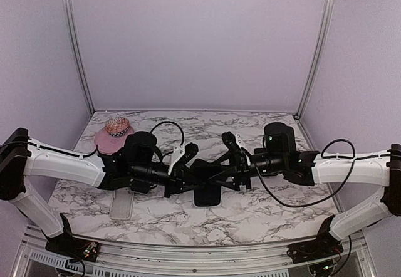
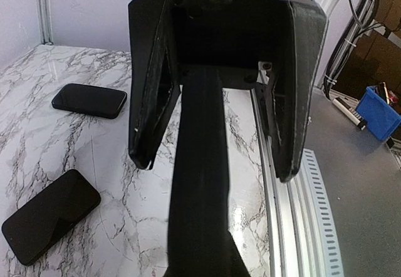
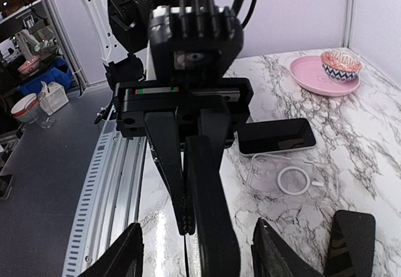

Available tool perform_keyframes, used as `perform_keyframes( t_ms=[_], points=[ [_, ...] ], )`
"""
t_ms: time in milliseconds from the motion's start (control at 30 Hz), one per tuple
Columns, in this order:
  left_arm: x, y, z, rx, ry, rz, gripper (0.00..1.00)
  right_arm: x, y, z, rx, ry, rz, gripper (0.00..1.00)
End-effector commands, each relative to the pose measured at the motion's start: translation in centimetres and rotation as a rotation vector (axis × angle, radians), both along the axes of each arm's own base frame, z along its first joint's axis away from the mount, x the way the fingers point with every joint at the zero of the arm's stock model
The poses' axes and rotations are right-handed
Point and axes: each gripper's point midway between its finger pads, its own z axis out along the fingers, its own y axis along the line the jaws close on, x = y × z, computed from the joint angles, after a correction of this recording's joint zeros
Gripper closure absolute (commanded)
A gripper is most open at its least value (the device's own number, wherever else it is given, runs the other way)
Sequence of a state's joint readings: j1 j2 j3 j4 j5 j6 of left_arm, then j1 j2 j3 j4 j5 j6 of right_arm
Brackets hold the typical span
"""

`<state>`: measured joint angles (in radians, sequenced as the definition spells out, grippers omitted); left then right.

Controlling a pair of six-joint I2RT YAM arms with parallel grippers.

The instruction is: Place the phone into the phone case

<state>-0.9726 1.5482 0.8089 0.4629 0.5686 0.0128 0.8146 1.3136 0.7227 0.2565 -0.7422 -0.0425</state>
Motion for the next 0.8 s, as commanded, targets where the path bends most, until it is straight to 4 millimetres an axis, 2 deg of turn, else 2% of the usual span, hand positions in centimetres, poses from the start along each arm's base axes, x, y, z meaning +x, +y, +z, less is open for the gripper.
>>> perform_keyframes(
  t_ms=[0,67,167,333,367,400,433,467,500,567,667,767],
  points=[
    [0.2,-0.1,5.7,-0.17,-0.053,0.009,1.0,0.3,-0.4,0.1,0.038,0.042,-0.048,0.41],
    [0.1,-0.2,5.9,-0.177,-0.046,0.004,1.0,0.1,-0.5,-0.7,0.032,0.078,-0.052,0.48],
    [0.0,-0.3,6.1,-0.184,-0.04,-0.002,1.0,0.2,-0.6,-1.3,0.026,0.102,-0.065,0.67],
    [0.4,-0.2,6.1,-0.186,-0.016,0.017,1.0,0.5,-0.8,-0.8,0.032,0.108,-0.08,0.98],
    [0.9,-0.2,6.0,-0.182,0.0,0.043,0.89,1.0,-1.1,-0.6,0.03,0.116,-0.097,1.0],
    [1.7,0.0,5.8,-0.178,0.018,0.083,0.63,1.5,-1.4,-0.7,0.018,0.136,-0.124,1.0],
    [2.7,0.4,5.5,-0.17,0.04,0.138,0.42,2.3,-2.0,-0.9,0.0,0.168,-0.159,1.0],
    [3.9,0.9,5.0,-0.158,0.07,0.198,0.3,2.9,-2.7,-1.3,-0.022,0.212,-0.193,1.0],
    [5.1,1.5,4.3,-0.142,0.095,0.255,0.23,3.5,-3.4,-1.9,-0.053,0.272,-0.226,1.0],
    [7.2,2.9,2.7,-0.088,0.145,0.366,0.18,4.1,-5.1,-3.9,-0.135,0.413,-0.289,1.0],
    [9.8,5.0,-0.1,0.043,0.144,0.528,0.16,3.5,-8.5,-8.4,-0.287,0.671,-0.394,1.0],
    [10.6,6.1,-1.5,0.119,0.128,0.58,0.16,3.9,-11.4,-10.8,-0.327,0.815,-0.491,1.0]
  ],
)
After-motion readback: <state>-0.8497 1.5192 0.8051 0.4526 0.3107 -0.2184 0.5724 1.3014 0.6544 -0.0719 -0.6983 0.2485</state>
